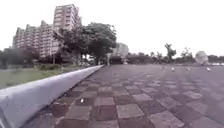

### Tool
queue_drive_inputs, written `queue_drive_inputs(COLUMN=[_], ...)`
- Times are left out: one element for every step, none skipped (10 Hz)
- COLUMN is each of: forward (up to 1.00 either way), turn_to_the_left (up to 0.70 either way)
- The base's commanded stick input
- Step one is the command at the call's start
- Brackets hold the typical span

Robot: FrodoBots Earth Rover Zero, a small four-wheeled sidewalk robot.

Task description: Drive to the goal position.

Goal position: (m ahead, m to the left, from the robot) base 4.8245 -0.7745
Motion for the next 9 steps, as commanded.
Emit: queue_drive_inputs(forward=[1.0, 1.0, 1.0, 1.0, 1.0, 1.0, 1.0, 1.0, 1.0], turn_to_the_left=[0.0, 0.0, 0.0, 0.0, 0.0, 0.0, 0.0, 0.0, 0.0])
